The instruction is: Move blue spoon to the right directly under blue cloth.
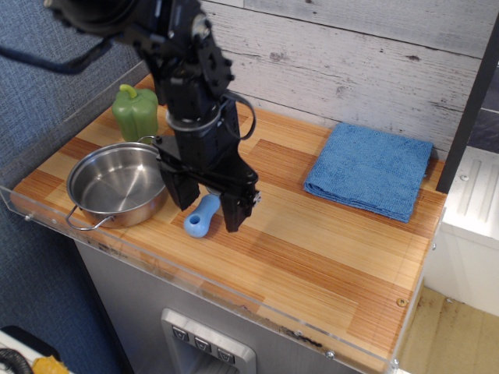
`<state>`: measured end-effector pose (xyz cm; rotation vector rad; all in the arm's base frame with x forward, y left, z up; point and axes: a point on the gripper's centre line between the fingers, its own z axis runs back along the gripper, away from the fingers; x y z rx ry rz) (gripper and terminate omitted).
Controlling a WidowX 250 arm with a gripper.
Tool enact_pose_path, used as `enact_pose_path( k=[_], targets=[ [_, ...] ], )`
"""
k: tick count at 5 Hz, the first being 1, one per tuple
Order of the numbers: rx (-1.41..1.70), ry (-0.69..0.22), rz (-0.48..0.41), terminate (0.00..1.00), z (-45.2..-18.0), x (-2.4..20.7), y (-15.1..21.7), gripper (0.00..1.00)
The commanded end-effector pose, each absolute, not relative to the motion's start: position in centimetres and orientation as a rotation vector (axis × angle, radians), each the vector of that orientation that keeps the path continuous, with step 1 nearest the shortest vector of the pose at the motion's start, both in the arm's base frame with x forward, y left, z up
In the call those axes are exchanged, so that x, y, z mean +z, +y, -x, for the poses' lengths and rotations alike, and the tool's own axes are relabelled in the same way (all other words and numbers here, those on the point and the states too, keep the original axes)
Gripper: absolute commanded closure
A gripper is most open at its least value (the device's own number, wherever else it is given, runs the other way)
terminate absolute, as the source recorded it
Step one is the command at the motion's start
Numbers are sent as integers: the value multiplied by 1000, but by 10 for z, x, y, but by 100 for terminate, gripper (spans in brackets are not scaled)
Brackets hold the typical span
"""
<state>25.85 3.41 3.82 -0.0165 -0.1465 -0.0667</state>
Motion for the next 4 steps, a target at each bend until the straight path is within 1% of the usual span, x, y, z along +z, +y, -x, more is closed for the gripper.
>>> enact_pose_path(
  k=[1,2,3,4],
  targets=[
    [-66,-173,-14,0,-266,47,36,0],
    [-81,-110,-59,0,-273,40,34,0],
    [-90,-74,-60,0,-276,36,33,0],
    [-82,-65,-56,0,-276,34,34,0]
  ],
)
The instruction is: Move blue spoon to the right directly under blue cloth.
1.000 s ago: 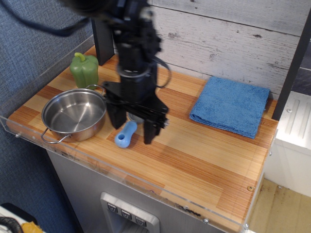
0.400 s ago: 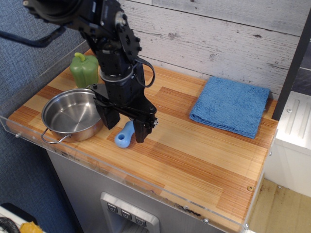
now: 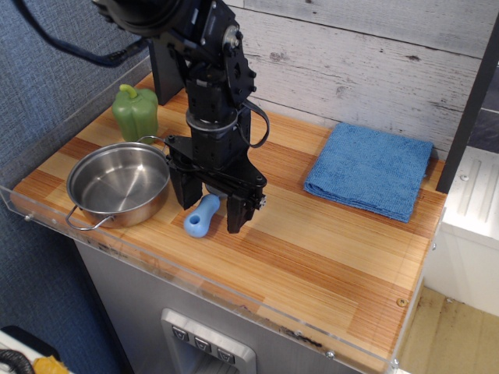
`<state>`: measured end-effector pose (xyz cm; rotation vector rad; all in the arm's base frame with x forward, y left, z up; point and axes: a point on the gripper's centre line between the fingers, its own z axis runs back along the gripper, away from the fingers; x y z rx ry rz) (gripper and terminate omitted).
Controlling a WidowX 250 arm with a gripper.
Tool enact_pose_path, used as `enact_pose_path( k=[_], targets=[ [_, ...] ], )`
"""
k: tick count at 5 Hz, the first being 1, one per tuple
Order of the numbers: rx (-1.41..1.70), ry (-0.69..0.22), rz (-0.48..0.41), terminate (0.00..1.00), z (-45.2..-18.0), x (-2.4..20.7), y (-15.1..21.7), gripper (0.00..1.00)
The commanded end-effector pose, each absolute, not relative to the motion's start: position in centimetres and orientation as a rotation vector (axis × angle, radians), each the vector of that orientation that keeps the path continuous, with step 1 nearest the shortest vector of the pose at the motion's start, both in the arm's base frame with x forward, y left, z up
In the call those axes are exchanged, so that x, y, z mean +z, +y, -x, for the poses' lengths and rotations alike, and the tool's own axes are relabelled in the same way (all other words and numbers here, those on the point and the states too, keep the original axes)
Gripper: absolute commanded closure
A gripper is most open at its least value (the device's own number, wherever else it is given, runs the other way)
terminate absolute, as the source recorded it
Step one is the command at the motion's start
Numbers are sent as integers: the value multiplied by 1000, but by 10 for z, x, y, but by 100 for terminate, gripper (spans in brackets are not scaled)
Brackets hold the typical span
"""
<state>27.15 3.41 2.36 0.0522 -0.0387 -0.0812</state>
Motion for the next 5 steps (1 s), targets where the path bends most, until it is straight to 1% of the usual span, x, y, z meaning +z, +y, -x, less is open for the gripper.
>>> enact_pose_path(
  k=[1,2,4,5],
  targets=[
    [-68,-77,-36,0,-276,31,36,0],
    [-64,-80,-26,0,-275,30,37,0],
    [-62,-29,-27,0,-277,24,37,0],
    [-60,-16,-28,0,-277,23,37,100]
  ],
)
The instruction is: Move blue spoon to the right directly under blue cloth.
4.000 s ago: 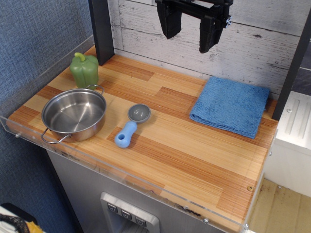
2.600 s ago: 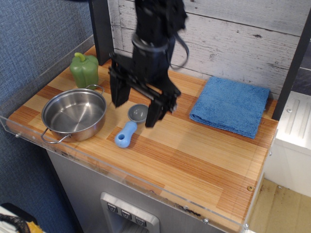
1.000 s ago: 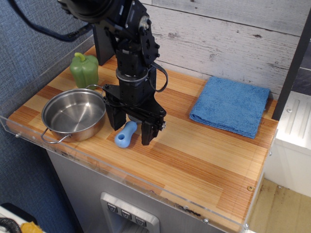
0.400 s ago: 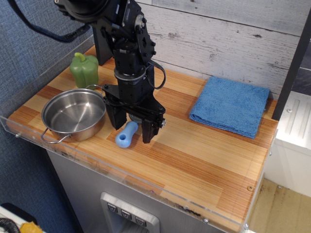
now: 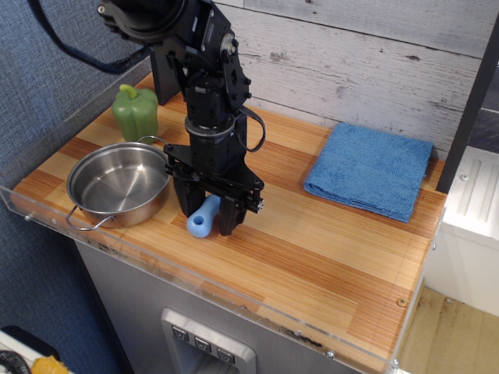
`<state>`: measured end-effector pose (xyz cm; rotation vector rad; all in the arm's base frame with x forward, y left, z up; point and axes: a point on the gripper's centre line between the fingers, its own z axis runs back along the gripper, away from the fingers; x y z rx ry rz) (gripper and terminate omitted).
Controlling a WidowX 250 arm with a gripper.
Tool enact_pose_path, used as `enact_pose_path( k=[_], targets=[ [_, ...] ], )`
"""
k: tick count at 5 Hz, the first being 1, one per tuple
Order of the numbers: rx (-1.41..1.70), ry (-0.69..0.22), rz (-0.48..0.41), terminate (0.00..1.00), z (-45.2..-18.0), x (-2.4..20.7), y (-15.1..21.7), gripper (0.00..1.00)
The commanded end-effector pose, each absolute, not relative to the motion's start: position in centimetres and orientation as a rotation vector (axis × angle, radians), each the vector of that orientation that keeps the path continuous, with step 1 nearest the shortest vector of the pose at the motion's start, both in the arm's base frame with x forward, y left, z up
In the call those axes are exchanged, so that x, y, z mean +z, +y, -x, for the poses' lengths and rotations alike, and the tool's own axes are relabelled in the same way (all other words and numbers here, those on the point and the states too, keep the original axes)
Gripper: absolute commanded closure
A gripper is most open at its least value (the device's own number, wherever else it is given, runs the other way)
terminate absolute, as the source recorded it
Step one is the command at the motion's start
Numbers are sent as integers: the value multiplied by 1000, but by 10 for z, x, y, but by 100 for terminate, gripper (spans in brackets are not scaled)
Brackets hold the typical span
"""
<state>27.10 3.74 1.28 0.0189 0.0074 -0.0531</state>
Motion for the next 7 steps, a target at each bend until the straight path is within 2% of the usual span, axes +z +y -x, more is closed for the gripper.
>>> enact_pose_path(
  k=[1,2,3,4,5,6,7],
  targets=[
    [-56,-13,-30,0,-277,23,37,100],
    [-55,-31,-29,0,-279,32,34,100],
    [-77,-79,79,0,-288,61,20,100],
    [-124,-119,79,0,-293,96,-17,100],
    [-146,-118,68,0,-291,106,-51,100],
    [-143,-94,91,0,-285,94,-87,100],
    [-96,-51,73,0,-272,82,-95,100]
  ],
)
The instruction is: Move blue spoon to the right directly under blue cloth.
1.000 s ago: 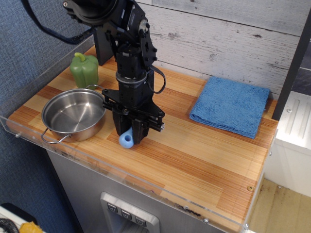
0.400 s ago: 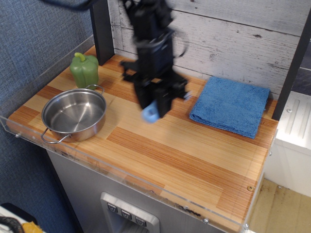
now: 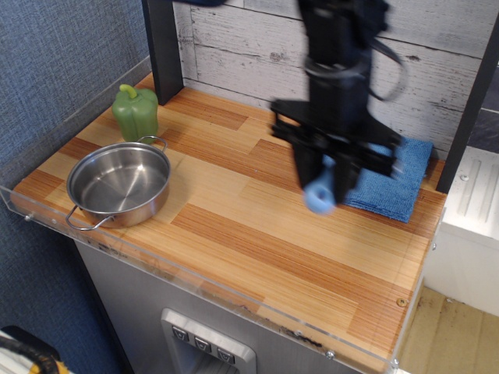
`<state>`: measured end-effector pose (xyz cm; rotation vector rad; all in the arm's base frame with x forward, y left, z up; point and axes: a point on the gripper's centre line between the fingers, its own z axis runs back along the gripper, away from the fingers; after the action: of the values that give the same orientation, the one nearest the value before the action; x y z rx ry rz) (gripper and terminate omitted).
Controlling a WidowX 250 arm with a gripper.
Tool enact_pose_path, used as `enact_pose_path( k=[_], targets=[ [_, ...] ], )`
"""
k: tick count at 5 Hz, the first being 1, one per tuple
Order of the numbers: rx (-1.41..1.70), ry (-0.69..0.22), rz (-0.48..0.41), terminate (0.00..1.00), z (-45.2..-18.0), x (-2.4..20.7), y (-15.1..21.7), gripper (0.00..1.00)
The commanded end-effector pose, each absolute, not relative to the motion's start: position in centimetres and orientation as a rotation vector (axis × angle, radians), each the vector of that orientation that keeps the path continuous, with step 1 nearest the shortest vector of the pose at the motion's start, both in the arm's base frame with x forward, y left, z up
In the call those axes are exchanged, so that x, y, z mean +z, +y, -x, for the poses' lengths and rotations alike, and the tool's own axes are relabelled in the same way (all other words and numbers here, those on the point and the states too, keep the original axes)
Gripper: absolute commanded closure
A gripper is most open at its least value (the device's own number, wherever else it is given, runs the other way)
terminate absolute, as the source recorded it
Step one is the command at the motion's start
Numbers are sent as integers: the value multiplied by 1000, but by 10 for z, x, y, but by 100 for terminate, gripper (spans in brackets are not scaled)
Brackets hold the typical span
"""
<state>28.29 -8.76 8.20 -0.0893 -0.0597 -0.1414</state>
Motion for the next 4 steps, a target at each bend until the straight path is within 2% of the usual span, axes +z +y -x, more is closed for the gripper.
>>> enact_pose_path(
  k=[1,4],
  targets=[
    [-64,-6,116,0,-267,72,-99,100],
    [-94,161,266,0,-273,43,-107,100]
  ],
)
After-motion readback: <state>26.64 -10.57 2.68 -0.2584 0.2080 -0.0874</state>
